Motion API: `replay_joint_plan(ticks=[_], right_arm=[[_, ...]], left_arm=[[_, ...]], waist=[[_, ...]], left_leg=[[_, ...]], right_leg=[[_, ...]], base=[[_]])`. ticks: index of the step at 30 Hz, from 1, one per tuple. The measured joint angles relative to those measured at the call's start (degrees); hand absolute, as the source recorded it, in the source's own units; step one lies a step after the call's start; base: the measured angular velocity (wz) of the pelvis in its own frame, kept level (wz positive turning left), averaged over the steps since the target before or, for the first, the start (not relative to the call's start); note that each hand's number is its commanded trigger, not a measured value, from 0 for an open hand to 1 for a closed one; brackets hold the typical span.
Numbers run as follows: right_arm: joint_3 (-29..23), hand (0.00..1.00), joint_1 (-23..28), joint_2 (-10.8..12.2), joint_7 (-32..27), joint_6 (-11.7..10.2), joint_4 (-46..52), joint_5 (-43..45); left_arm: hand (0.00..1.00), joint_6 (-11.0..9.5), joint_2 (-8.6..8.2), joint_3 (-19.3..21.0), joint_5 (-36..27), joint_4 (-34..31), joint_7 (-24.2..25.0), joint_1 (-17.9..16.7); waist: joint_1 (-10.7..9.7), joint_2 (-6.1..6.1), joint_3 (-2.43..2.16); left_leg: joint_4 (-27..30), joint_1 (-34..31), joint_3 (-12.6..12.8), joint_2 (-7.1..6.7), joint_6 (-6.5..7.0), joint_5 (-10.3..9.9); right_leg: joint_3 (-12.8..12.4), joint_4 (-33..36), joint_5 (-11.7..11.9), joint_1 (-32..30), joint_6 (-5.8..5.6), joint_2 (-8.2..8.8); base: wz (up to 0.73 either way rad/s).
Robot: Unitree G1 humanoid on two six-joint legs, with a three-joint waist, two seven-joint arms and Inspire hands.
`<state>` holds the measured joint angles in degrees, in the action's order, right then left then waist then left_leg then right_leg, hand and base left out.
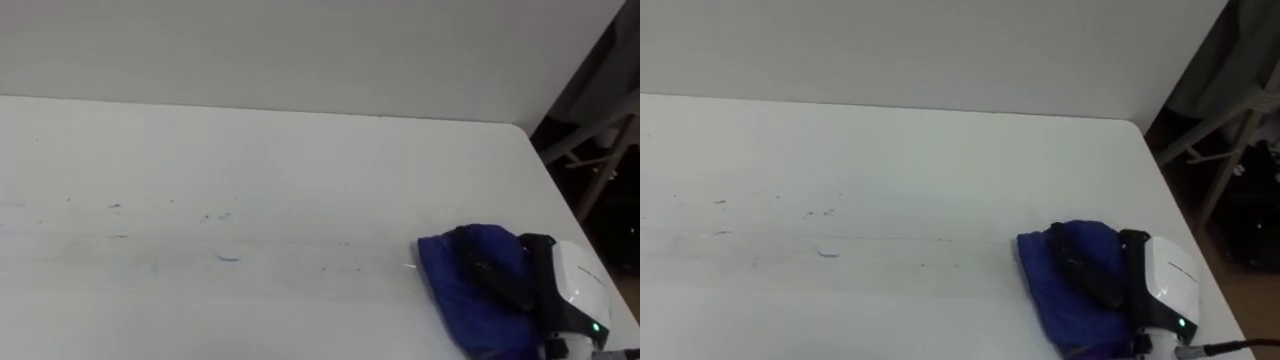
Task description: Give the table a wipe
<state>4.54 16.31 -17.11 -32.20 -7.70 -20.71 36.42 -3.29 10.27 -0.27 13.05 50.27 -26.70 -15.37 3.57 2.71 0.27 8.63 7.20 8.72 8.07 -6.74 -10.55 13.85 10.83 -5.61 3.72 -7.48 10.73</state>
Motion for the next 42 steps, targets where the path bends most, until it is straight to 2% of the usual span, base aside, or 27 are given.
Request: replay_joint_plan(ticks=[11, 13, 16, 20, 25, 27, 28, 31, 35, 38, 40, 42], right_arm=[[-1.66, 0.00, -0.06, 0.00, 2.86, -0.43, 4.12, -1.28], [-1.71, 0.00, -0.42, 0.14, 3.50, -0.49, 5.00, -1.77], [-2.61, 0.00, -0.50, 0.12, 4.43, -0.67, 7.97, -4.39], [-5.53, 0.00, -0.67, -0.01, 4.35, -1.74, 10.95, -8.11], [-9.61, 0.00, -0.61, 0.00, 4.35, -2.76, 14.40, -8.67], [-12.27, 0.00, -0.72, -0.06, 4.31, -2.84, 17.31, -8.84], [-13.93, 0.00, -1.08, -0.45, 3.24, -3.21, 18.29, -8.92], [-17.88, 0.00, -2.33, -1.26, -0.37, -3.63, 18.51, -9.90], [-22.60, 0.00, -2.68, -1.31, -3.21, -3.50, 15.73, -14.38], [-26.27, 0.00, -2.78, -1.72, -4.59, -3.38, 8.85, -17.67], [-27.91, 0.00, -2.86, -1.80, -4.65, -1.78, 3.73, -19.13], [-29.25, 0.00, -2.71, -1.87, -4.69, -0.45, -2.27, -21.84]], left_arm=[[0.00, -0.04, 0.61, 0.31, -0.05, -0.48, 2.64, 0.09], [0.00, -0.10, 0.65, 0.31, -0.32, -0.37, 2.63, 0.10], [0.00, -0.43, 0.78, 0.30, -2.20, -0.30, 2.63, -0.13], [0.00, -0.48, 0.98, 0.43, -2.26, 0.02, 2.63, -0.56], [0.00, -0.60, 0.95, 3.72, -2.22, 0.44, 3.43, -0.48], [0.00, -0.91, 0.95, 4.85, -2.20, 0.88, 3.86, -0.45], [0.00, -0.93, 0.95, 5.30, -2.20, 0.85, 3.87, -0.61], [0.00, -0.94, 1.00, 7.41, -2.18, 0.68, 3.92, -0.77], [0.00, -0.84, 0.99, 9.57, -1.95, 0.14, 4.68, -0.84], [0.00, -0.78, 1.00, 11.14, -2.13, -0.20, 4.85, -1.16], [0.00, -0.56, 1.00, 12.52, -2.11, -0.19, 4.93, -1.41], [0.00, 0.47, 1.03, 14.07, -2.19, -0.20, 5.10, -1.77]], waist=[[-0.21, 0.11, 0.11], [-0.12, 0.13, 0.24], [-0.40, 0.44, 0.67], [-0.34, 0.60, 0.48], [-1.58, 0.51, 0.28], [-1.74, 0.27, 0.04], [-1.89, 0.20, -0.15], [-2.09, 0.21, -0.17], [-2.88, 0.83, -0.17], [-3.99, 1.54, 0.01], [-4.76, 2.11, -0.05], [-5.51, 2.34, 0.01]], left_leg=[[-0.37, 0.79, 1.06, 0.01, 0.00, 0.00], [-0.63, 1.09, 1.49, 0.03, 0.00, 0.00], [-0.63, 1.06, 1.52, 0.04, -0.01, 0.01], [-0.36, 0.88, 2.09, 0.04, 0.00, 0.01], [-0.37, 0.84, 2.15, 0.06, -0.01, 0.01], [-0.43, 1.02, 2.55, 0.05, -0.01, 0.01], [-0.42, 1.17, 3.12, 0.06, 0.01, 0.02], [-0.56, 1.57, 3.76, 0.06, 0.01, 0.02], [-0.86, 1.63, 3.80, 0.07, 0.00, 0.01], [-0.82, 1.61, 3.78, 0.08, 0.00, 0.01], [-0.92, 1.50, 3.77, 0.10, 0.00, 0.00], [-0.93, 1.48, 4.00, 0.14, -0.01, -0.01]], right_leg=[[-1.03, 0.06, 0.01, -0.08, -0.02, -0.14], [-1.36, 0.05, 0.06, -0.09, -0.04, -0.18], [-1.37, 0.05, 0.06, -0.16, -0.04, -0.19], [-1.97, 0.22, 0.14, -0.92, -0.01, -0.25], [-2.05, 0.19, 0.15, -0.96, -0.01, -0.29], [-2.59, 0.57, 0.15, -1.28, -0.01, -0.31], [-3.10, 0.93, 0.15, -1.69, 0.00, -0.31], [-3.66, 0.93, 0.16, -1.74, 0.00, -0.37], [-3.64, 0.92, 0.15, -1.77, 0.00, -0.41], [-3.66, 0.95, 0.15, -1.81, 0.00, -0.41], [-3.65, 1.01, 0.15, -1.87, 0.00, -0.40], [-3.79, 1.02, 0.15, -2.06, 0.00, -0.43]], base=[[-0.03], [-0.09], [0.00], [-0.08], [0.00], [-0.11], [-0.17], [-0.12], [0.00], [0.00], [0.00], [-0.04]])
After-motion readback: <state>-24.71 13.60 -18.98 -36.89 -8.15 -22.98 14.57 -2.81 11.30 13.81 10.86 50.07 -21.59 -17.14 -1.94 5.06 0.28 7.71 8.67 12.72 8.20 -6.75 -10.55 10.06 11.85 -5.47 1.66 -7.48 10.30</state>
